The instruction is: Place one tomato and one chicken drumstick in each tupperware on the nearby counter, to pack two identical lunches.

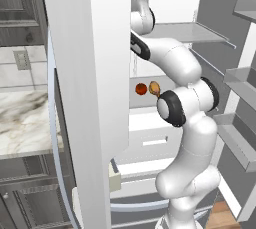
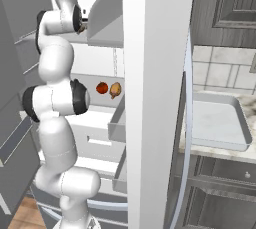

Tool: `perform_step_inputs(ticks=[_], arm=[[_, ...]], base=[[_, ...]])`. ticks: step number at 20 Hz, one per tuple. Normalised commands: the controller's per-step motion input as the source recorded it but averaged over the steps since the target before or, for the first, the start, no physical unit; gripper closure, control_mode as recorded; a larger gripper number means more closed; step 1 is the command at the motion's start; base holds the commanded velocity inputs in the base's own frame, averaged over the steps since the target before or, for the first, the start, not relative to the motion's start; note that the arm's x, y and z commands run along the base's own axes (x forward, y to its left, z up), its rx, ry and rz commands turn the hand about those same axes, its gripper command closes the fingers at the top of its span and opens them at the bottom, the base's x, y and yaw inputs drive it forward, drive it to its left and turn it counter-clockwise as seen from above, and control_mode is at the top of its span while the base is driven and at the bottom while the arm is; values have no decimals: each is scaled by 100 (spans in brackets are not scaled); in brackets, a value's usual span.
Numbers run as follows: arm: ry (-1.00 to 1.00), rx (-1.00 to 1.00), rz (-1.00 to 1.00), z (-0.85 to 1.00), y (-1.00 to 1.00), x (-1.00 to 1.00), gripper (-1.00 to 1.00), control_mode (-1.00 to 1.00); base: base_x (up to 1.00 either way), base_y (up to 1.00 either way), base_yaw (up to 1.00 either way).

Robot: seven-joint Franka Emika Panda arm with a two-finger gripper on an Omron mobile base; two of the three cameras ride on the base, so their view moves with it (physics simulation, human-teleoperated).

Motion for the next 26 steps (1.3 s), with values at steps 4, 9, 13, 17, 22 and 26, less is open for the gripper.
perform_step_inputs(ticks=[4,9,13,17,22,26], arm=[[-12,0,-14,-30,-67,-90,100,-100],[-16,0,-14,-6,-57,-100,100,-100],[-21,0,-9,0,-40,-100,100,-100],[-15,1,-7,0,-42,-100,100,-100],[-9,1,-2,0,-32,-99,100,-100],[-1,0,0,0,-2,-23,100,100]], base=[[0,0,0],[0,0,0],[0,0,0],[0,0,0],[0,0,0],[-73,-6,0]])
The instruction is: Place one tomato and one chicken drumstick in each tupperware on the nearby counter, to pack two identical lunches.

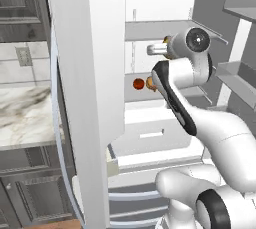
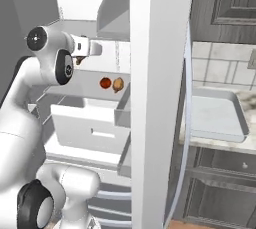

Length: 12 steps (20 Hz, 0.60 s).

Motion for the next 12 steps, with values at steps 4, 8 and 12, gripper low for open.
perform_step_inputs(ticks=[4,8,12], arm=[[0,0,0,0,0,0,100,100],[0,0,0,0,0,0,100,100],[0,0,0,0,0,0,100,100]], base=[[-100,-8,0],[-100,-1,0],[-100,-24,0]])
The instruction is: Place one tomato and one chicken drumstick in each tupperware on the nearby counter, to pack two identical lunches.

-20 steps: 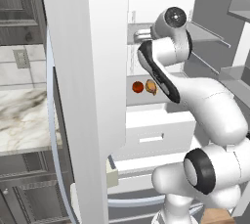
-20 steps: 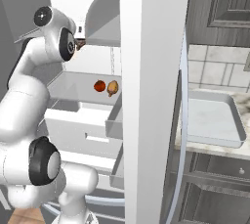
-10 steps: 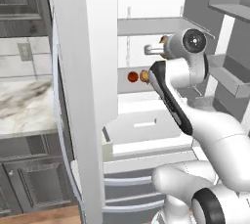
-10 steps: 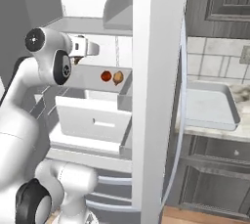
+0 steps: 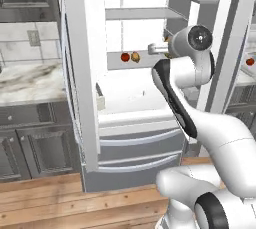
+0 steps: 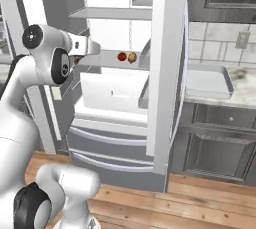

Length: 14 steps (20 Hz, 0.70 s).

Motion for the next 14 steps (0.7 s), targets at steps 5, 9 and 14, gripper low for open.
perform_step_inputs(ticks=[5,9,14], arm=[[0,0,0,0,0,0,100,100],[0,0,0,0,0,0,100,100],[0,0,0,0,0,0,100,100]], base=[[-66,-89,-2],[-3,-100,-6],[0,-100,-5]])
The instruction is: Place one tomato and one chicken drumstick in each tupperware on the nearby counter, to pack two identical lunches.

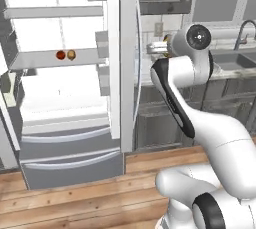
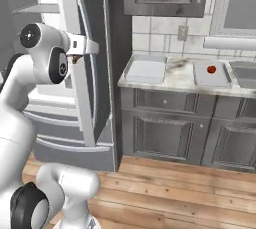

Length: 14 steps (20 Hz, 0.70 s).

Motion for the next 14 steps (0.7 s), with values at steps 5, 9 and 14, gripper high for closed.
perform_step_inputs(ticks=[5,9,14], arm=[[0,0,0,0,0,0,100,100],[0,0,0,0,0,0,100,100],[0,0,0,0,0,0,100,100]], base=[[0,-100,-5],[0,-100,-4],[3,-99,-2]])
